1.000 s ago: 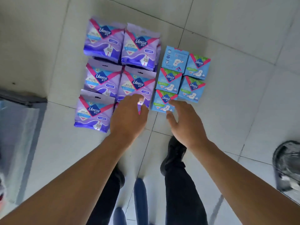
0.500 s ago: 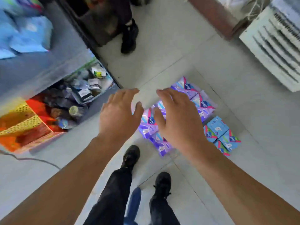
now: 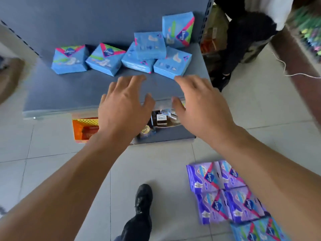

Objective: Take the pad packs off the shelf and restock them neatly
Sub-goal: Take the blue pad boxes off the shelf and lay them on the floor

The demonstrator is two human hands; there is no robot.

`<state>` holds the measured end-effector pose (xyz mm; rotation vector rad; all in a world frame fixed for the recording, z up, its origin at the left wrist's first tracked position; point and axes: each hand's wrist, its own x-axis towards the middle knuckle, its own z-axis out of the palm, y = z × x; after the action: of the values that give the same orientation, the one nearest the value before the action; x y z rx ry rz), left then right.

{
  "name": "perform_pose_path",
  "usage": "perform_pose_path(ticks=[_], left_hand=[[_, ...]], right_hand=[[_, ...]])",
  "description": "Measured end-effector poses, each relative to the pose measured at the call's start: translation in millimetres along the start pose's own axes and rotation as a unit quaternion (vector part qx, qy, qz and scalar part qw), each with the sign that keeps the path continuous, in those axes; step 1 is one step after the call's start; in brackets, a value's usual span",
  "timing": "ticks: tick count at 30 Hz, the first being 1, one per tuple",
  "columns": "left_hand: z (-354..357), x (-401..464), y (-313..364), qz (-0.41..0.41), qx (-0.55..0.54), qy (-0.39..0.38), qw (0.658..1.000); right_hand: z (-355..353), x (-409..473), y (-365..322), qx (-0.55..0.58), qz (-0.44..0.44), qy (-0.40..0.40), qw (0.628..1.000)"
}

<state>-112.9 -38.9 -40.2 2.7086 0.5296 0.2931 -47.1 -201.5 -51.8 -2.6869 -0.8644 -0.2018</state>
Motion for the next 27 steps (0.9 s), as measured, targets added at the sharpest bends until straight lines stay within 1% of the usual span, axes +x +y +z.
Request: perform_pose_path(ticks=[3,5,7,10,14,16,18,23,25,27], left_hand=[[12,40,-36,-0.008,0.022,-0.031,0.999],[24,64,-56,-0.009,0.027,-0.048,0.998],[39,84,-66,0.001,0.018,-0.065,0.998],[58,107,-68,0.023,0.004,-0.091,0.996],[76,126,-68,0.032,-0.013,-0.117,0.992],[83,128,-68,0.037,-0.012,-0.129,0.991],[88,128,-65,0.043,-0.015,-0.140,0.989],[102,120,-52,0.064,-0.056,-0.133,0.987],[105,115,-41,0.107,-0.095,-0.104,0.984],[106,110,-25,0.185,-0.122,-0.090,0.971]], right_hand=[[36,47,-13,-0.024,0.002,-0.044,0.999],[60,75,-15,-0.018,0.019,-0.062,0.998],[81,100,-5,-0.013,0.060,-0.079,0.995],[100,130,27,-0.037,0.120,-0.120,0.985],[112,163,69,-0.055,0.171,-0.218,0.959],[117,178,83,-0.073,0.165,-0.283,0.942],[121,189,93,-0.071,0.143,-0.317,0.935],[106,176,107,-0.047,0.119,-0.268,0.955],[84,151,112,-0.034,0.111,-0.252,0.961],[52,118,117,-0.011,0.120,-0.253,0.960]])
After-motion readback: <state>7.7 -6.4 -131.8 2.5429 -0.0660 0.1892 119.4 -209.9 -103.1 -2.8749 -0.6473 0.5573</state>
